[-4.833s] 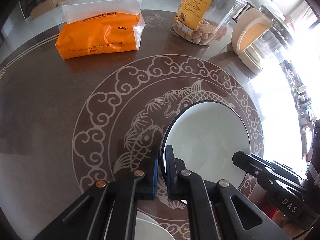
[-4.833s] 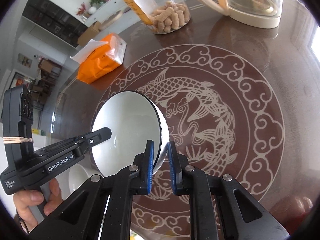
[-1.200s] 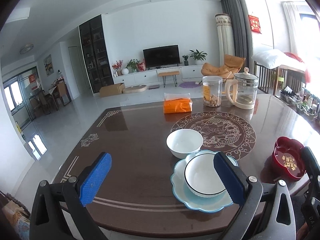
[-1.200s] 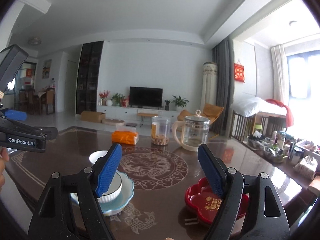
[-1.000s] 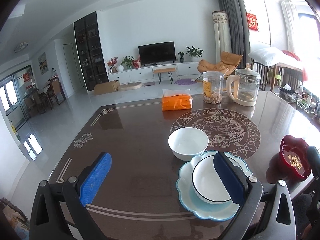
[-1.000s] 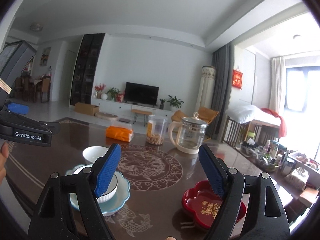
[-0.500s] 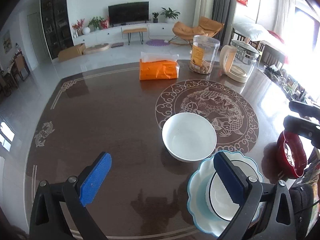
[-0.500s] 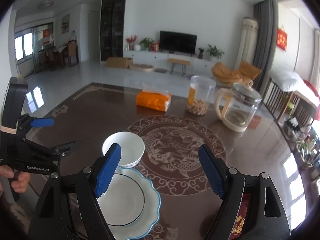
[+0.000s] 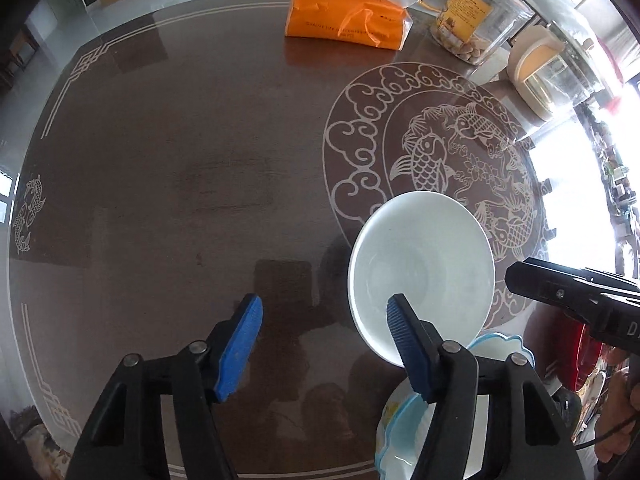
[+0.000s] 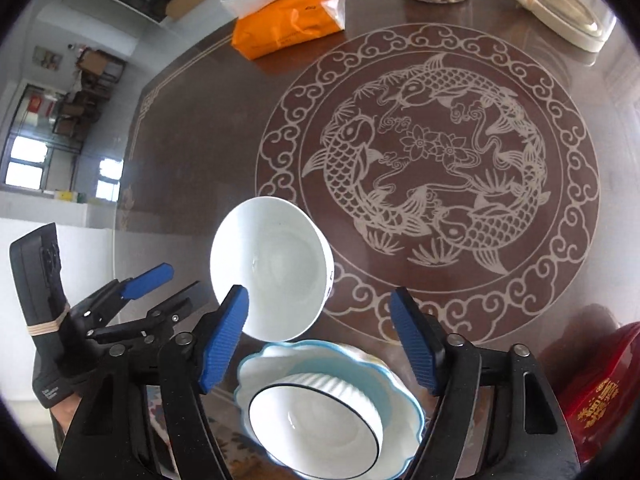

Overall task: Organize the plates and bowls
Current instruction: 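Grip the plain white bowl rim with both tools and lift it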

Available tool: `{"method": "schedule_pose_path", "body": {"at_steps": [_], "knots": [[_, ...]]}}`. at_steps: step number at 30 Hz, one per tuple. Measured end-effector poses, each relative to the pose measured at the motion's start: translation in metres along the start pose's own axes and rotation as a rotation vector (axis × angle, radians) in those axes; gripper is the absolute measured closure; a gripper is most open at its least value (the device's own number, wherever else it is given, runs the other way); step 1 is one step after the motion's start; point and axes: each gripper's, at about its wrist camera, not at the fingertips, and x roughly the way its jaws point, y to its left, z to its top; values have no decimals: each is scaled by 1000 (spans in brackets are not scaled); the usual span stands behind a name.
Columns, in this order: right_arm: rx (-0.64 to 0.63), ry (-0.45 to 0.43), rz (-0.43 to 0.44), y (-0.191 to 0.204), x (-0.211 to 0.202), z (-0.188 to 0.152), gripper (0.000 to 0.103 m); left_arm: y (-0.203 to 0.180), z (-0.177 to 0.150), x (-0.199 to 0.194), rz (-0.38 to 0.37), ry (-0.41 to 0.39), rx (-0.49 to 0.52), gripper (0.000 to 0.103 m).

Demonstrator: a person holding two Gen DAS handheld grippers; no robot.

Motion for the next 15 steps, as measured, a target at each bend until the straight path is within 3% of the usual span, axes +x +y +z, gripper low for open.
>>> {"method": "schedule_pose_path", "body": {"at_steps": [2,6,8,10,12,15], "knots": [[-1,15,-20,3,10,2,70,-1,0,5,-4,5,-5,39],[-36,19,-64,9,24,7,70,0,1,12,-7,8,-12,54],[-34,24,-63,8,30,11,70,1,2,17,-10,9,-21,67],[-36,30,-71,7,36,12,72,2,3,23,-37,13,-26,87],[-44,34,-80,7,41,13,85,2,3,25,-79,9,-37,98],[-60,33,-88,8,48,12,92,1,3,24,-82,-9,-50,100]]}}
